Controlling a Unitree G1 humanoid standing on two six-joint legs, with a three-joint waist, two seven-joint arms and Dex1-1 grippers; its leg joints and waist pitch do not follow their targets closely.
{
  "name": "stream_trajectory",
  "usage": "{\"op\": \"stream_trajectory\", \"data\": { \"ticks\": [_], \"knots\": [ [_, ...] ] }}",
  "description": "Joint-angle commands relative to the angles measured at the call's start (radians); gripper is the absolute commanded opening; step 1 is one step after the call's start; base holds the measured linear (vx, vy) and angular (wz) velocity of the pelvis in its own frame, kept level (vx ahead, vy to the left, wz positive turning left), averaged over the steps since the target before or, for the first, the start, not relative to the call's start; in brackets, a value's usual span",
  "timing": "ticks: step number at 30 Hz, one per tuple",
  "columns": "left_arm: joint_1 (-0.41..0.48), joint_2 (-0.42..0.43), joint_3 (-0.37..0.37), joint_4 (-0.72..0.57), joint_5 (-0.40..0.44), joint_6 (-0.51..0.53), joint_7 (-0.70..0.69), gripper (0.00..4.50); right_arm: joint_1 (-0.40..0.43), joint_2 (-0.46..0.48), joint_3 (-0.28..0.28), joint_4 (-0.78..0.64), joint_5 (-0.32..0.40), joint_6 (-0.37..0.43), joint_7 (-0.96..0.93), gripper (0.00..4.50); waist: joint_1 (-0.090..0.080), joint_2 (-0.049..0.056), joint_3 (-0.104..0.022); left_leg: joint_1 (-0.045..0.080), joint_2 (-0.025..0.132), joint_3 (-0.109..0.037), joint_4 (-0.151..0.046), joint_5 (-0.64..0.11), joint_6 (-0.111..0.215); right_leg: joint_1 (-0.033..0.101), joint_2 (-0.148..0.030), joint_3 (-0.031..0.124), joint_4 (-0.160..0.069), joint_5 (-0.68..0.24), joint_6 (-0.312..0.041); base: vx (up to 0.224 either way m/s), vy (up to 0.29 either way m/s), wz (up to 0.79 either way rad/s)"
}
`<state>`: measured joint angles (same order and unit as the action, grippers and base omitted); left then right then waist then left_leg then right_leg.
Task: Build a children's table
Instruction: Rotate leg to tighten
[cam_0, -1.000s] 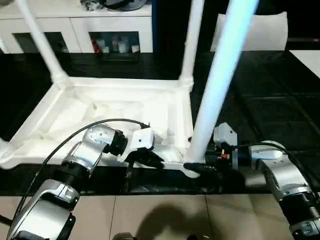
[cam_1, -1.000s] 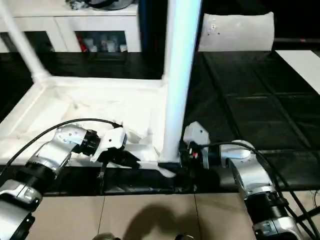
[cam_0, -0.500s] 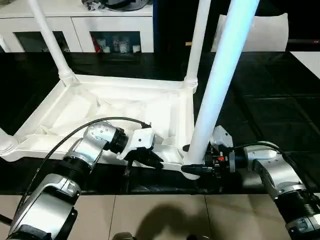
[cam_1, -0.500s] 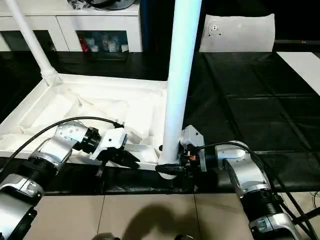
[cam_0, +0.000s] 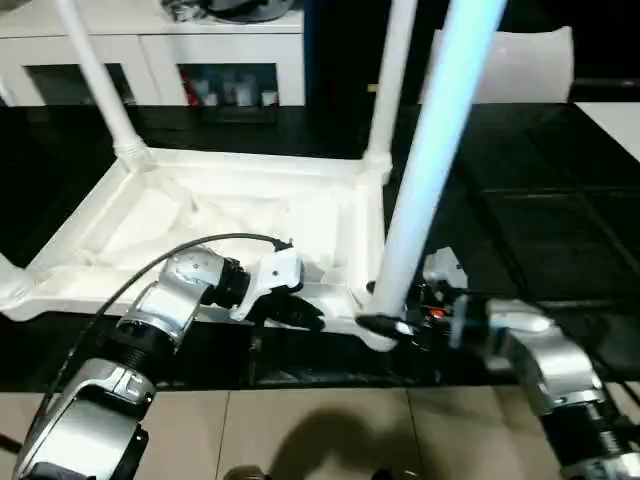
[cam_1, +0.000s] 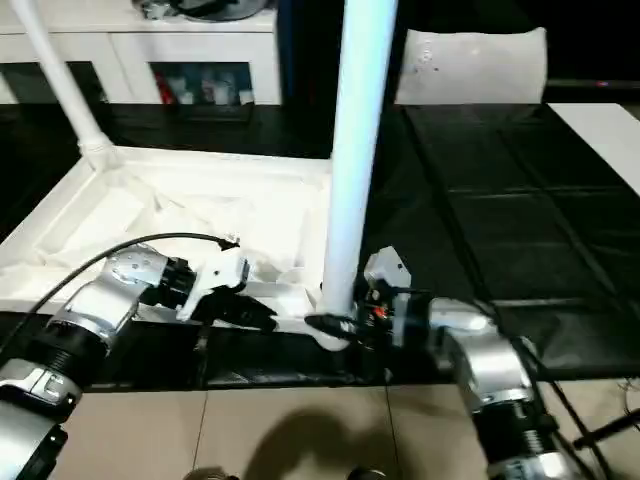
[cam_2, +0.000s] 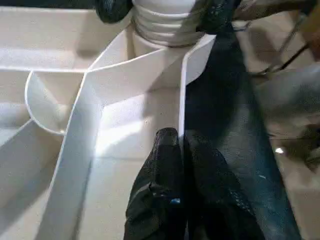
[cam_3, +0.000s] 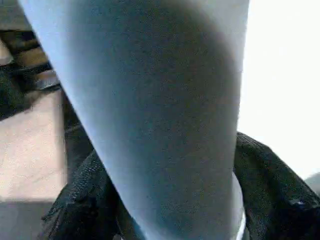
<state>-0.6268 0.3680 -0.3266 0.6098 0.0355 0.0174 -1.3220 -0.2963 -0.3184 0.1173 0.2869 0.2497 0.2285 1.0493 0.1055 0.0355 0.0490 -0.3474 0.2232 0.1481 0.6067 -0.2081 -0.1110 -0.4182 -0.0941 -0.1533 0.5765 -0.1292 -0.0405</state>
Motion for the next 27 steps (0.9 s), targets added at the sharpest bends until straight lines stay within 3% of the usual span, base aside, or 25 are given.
{"op": "stream_trajectory", "data": {
  "ticks": [1, 4, 7, 11, 14, 15, 16, 18, 19, 21, 23, 27],
  "knots": [
    [-0.017, -0.073, 0.062, -0.077, -0.013, 0.122, 0.189, 0.0, -0.013, 0.098, 0.032, -0.003, -0.037, 0.011, -0.144, 2.74, -0.008, -0.011, -0.07, -0.006, -0.006, 0.019, -0.069, -0.149, 0.044, 0.068, -0.048, 0.041, -0.089, -0.49, -0.041, 0.0, 0.0, 0.0],
    [-0.021, -0.143, 0.098, -0.105, -0.001, 0.217, 0.342, 0.0, -0.04, 0.2, -0.009, 0.046, -0.065, 0.037, -0.346, 2.72, -0.031, -0.014, -0.072, -0.011, -0.012, 0.016, -0.067, -0.141, 0.034, 0.072, -0.049, 0.033, -0.095, -0.514, -0.026, 0.0, 0.0, 0.0],
    [-0.029, -0.241, 0.137, -0.125, 0.005, 0.288, 0.52, 0.0, -0.085, 0.309, -0.053, 0.085, -0.071, 0.074, -0.528, 2.72, -0.048, -0.01, -0.075, -0.013, -0.016, 0.017, -0.064, -0.128, 0.054, 0.073, -0.045, 0.034, -0.095, -0.483, -0.031, 0.0, 0.0, 0.0],
    [-0.038, -0.291, 0.138, -0.127, 0.024, 0.292, 0.604, 0.0, -0.123, 0.354, -0.053, 0.12, -0.101, 0.098, -0.638, 2.72, -0.046, -0.01, -0.08, -0.017, -0.014, 0.016, -0.066, -0.077, 0.073, 0.076, -0.043, 0.04, -0.082, -0.393, -0.057, 0.0, 0.0, 0.0],
    [-0.036, -0.311, 0.122, -0.144, 0.034, 0.309, 0.617, 0.0, -0.135, 0.38, -0.066, 0.139, -0.105, 0.075, -0.654, 2.72, -0.046, -0.011, -0.079, -0.016, -0.012, 0.017, -0.066, -0.083, 0.084, 0.075, -0.044, 0.044, -0.079, -0.37, -0.069, 0.0, 0.0, 0.0],
    [-0.034, -0.31, 0.117, -0.148, 0.037, 0.308, 0.612, 0.0, -0.131, 0.384, -0.069, 0.137, -0.107, 0.063, -0.655, 3.28, -0.045, -0.007, -0.08, -0.015, -0.012, 0.017, -0.067, -0.081, 0.088, 0.077, -0.044, 0.045, -0.077, -0.359, -0.072, 0.0, 0.0, 0.0],
    [-0.03, -0.303, 0.11, -0.154, 0.047, 0.303, 0.605, 0.0, -0.121, 0.39, -0.08, 0.129, -0.101, 0.057, -0.659, 3.42, -0.046, -0.002, -0.08, -0.015, -0.01, 0.016, -0.067, -0.082, 0.09, 0.077, -0.044, 0.045, -0.076, -0.349, -0.077, 0.0, 0.0, 0.0],
    [-0.024, -0.29, 0.105, -0.163, 0.052, 0.302, 0.593, 0.0, -0.11, 0.388, -0.092, 0.118, -0.103, 0.05, -0.667, 3.49, -0.053, -0.004, -0.078, -0.015, -0.01, 0.015, -0.069, -0.105, 0.089, 0.079, -0.044, 0.044, -0.079, -0.349, -0.079, 0.0, 0.0, 0.0],
    [-0.02, -0.276, 0.099, -0.164, 0.053, 0.288, 0.571, 0.0, -0.101, 0.377, -0.091, 0.108, -0.108, 0.041, -0.665, 3.73, -0.055, 0.003, -0.077, -0.014, -0.011, 0.015, -0.069, -0.111, 0.087, 0.078, -0.043, 0.044, -0.08, -0.354, -0.079, 0.0, 0.0, 0.0],
    [-0.011, -0.255, 0.083, -0.174, 0.053, 0.278, 0.543, 0.0, -0.088, 0.363, -0.091, 0.09, -0.113, 0.029, -0.665, 3.81, -0.062, -0.001, -0.077, -0.014, -0.013, 0.015, -0.069, -0.123, 0.085, 0.08, -0.043, 0.043, -0.082, -0.365, -0.076, 0.0, 0.0, 0.0],
    [-0.003, -0.24, 0.078, -0.179, 0.05, 0.275, 0.529, 0.0, -0.076, 0.351, -0.092, 0.072, -0.113, 0.018, -0.657, 4.0, -0.072, 0.002, -0.077, -0.016, -0.011, 0.013, -0.07, -0.136, 0.085, 0.082, -0.043, 0.043, -0.081, -0.363, -0.08, 0.0, 0.0, 0.0],
    [0.011, -0.177, 0.072, -0.162, 0.043, 0.212, 0.439, 0.0, -0.002, 0.259, -0.076, -0.029, -0.1, -0.015, -0.526, 4.33, -0.072, 0.004, -0.077, -0.017, -0.01, 0.013, -0.069, -0.13, 0.1, 0.083, -0.04, 0.045, -0.08, -0.335, -0.087, 0.0, 0.0, 0.0]
  ]
}}
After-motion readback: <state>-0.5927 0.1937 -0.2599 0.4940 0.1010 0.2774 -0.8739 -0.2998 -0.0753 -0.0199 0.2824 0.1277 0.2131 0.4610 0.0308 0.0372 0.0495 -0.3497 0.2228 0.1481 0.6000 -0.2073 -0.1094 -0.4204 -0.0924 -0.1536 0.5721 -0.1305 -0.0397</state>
